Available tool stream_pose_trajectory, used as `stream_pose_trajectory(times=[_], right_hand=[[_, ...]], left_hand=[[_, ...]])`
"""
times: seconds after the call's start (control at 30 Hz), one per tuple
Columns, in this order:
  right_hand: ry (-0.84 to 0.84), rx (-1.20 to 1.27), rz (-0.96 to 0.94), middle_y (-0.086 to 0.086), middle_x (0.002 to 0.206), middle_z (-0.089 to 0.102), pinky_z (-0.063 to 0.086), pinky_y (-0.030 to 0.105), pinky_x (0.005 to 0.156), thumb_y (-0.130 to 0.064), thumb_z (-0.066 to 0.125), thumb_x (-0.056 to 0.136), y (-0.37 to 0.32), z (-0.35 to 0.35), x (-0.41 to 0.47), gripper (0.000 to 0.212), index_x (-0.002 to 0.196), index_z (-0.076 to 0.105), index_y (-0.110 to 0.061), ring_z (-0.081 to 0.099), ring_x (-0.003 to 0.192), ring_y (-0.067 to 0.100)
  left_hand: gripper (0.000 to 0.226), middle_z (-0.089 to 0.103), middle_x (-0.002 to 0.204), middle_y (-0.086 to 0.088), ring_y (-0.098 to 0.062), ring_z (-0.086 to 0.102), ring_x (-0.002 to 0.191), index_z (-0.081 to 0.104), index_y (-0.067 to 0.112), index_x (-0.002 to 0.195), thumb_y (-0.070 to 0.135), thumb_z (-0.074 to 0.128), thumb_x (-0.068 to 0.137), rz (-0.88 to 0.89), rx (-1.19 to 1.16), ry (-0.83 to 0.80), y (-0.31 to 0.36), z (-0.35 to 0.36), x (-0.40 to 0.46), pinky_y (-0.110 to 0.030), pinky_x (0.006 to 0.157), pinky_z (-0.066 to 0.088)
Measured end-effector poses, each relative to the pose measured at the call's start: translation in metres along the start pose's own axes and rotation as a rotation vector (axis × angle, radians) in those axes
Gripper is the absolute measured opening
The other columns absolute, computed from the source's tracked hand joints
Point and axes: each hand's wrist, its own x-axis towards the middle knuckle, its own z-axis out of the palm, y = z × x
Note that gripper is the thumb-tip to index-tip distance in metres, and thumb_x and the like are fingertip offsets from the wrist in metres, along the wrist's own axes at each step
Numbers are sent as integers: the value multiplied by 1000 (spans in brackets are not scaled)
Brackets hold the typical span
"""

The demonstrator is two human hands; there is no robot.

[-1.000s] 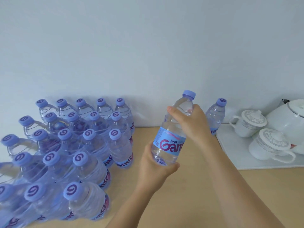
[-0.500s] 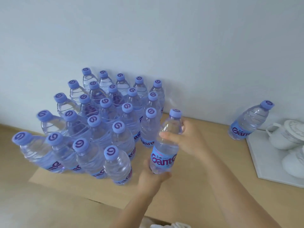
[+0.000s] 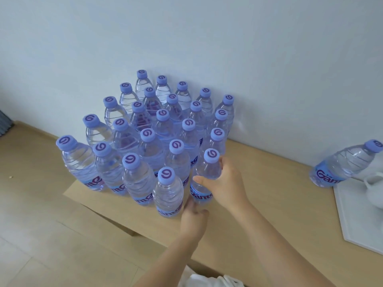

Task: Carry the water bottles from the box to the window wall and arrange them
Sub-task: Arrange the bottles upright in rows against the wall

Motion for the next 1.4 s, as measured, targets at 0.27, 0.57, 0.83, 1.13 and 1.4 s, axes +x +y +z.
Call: stream_pose_trajectory(times=[0.27,0.57,0.83,1.13,1.4], right_hand=[[36,-8,-73,-2,112,58,47,33,87,-32,83,65,5,10,-2,61,114,50,-17,56,102,15],[42,-114,-123,1,117,51,45,33,88,-41,82,65,11,9,-1,71,121,47,-14,50,107,18],[78,-175,-162,-2,123,45,32,16,80,-62,70,65,21,-10,0,84,128,45,-13,42,114,11],[438,-113,105,0,108,56,45,32,85,-38,63,85,99,-153,25,40,111,57,-8,53,101,16],[791,-64,281,8,119,50,42,33,89,-31,72,79,151,-248,52,58,124,45,-5,48,114,26]], left_hand=[[58,63,118,4,-13,57,107,49,27,126,-8,45,80,12,-11,19,3,1,7,-18,82,45],[61,47,130,-13,-13,52,87,28,14,141,4,51,86,-57,55,6,7,13,1,-24,72,44],[36,60,110,-8,-25,52,107,55,10,117,23,49,84,51,270,-180,12,53,-8,-21,76,42],[65,38,137,-6,-19,38,133,28,3,143,10,58,86,26,356,-387,52,148,23,-22,93,35],[56,43,124,-2,-14,42,100,36,6,139,19,57,89,42,430,-525,81,229,45,-21,82,31]])
